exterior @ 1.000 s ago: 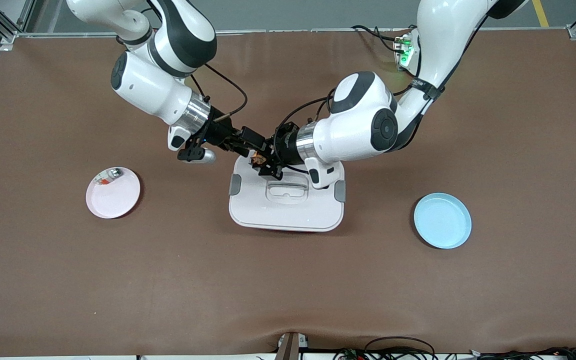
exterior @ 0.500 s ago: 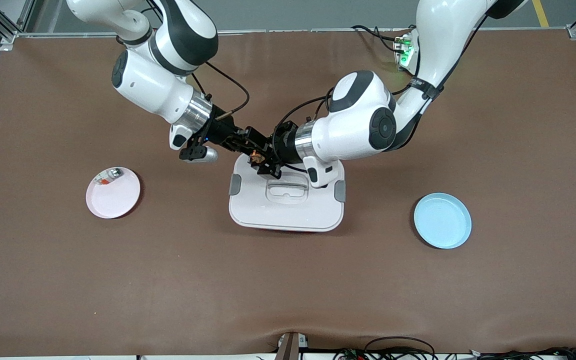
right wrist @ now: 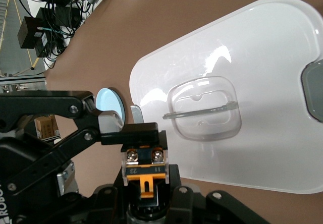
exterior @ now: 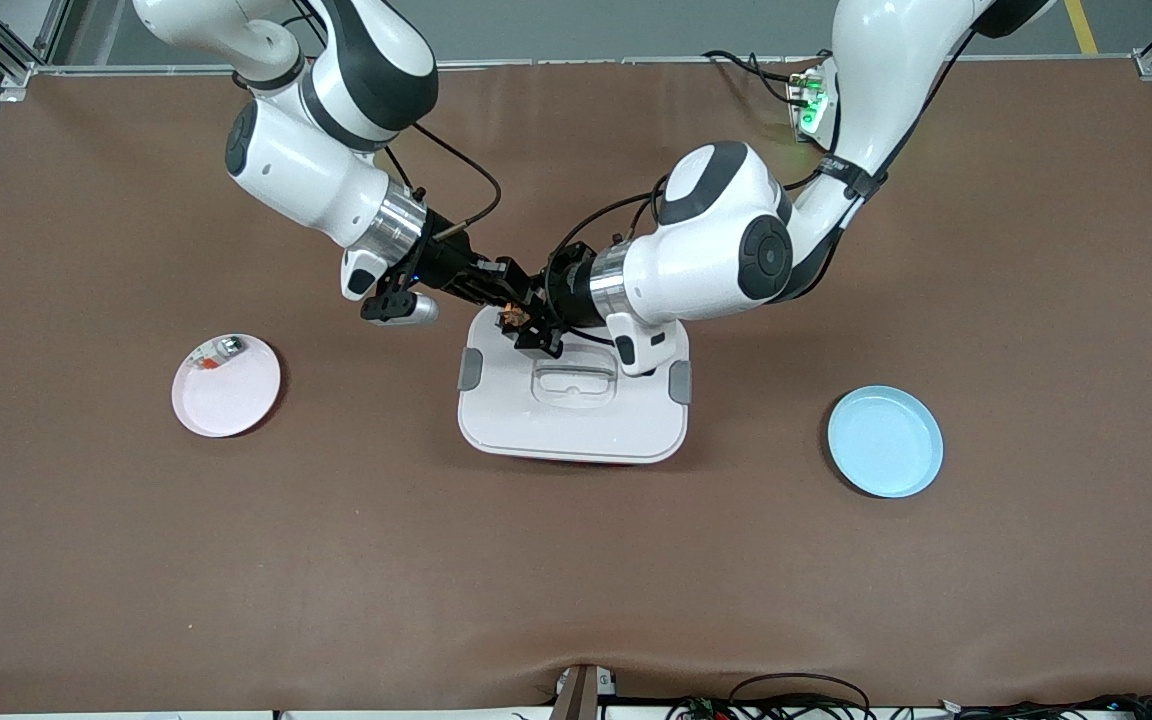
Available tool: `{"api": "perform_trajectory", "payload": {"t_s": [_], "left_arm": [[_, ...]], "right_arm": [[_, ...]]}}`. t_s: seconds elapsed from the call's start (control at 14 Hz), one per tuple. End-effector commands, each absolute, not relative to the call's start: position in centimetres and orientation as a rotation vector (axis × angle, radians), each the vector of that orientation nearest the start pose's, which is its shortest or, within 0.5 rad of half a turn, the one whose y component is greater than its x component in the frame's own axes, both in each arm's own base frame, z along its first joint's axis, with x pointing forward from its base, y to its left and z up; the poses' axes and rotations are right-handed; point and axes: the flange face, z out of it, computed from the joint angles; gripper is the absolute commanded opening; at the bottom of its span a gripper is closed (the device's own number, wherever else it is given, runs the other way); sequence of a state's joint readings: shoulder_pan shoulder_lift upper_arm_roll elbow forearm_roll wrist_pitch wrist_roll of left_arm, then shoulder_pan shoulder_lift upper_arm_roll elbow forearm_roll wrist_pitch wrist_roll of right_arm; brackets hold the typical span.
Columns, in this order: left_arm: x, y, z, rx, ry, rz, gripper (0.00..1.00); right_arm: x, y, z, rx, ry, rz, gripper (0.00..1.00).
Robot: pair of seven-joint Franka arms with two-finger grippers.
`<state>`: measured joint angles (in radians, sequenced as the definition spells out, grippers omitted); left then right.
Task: Transfer orange switch to right arm and place
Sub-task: 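Close the right gripper on the switch held by the left gripper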
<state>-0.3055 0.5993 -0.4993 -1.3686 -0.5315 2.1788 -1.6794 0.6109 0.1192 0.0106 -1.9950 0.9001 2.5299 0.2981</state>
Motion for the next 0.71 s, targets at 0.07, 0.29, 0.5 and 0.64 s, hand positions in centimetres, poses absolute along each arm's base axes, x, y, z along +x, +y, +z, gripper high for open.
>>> {"api": "perform_trajectory", "payload": {"t_s": [0.07, 0.29, 0.5, 0.64], "left_arm": [[55.6, -48.8, 44.6, -2.775, -2.028, 1.141, 0.29], [55.6, -48.8, 45.1, -2.790, -2.022, 1.127, 1.00], [55.9, -48.3, 46.0, -2.809, -2.032, 1.097, 1.00], [56.5, -47.4, 46.6, -2.828, -2.044, 1.066, 1.00]], "right_arm": [[50.7, 35.4, 44.5, -2.337, 0.387, -0.059, 0.00], [50.7, 35.4, 44.4, -2.338, 0.390, -0.057, 0.00], [50.7, 35.5, 44.5, -2.336, 0.395, -0.056, 0.00], [50.9, 35.6, 45.2, -2.325, 0.390, -0.059, 0.00]]}}
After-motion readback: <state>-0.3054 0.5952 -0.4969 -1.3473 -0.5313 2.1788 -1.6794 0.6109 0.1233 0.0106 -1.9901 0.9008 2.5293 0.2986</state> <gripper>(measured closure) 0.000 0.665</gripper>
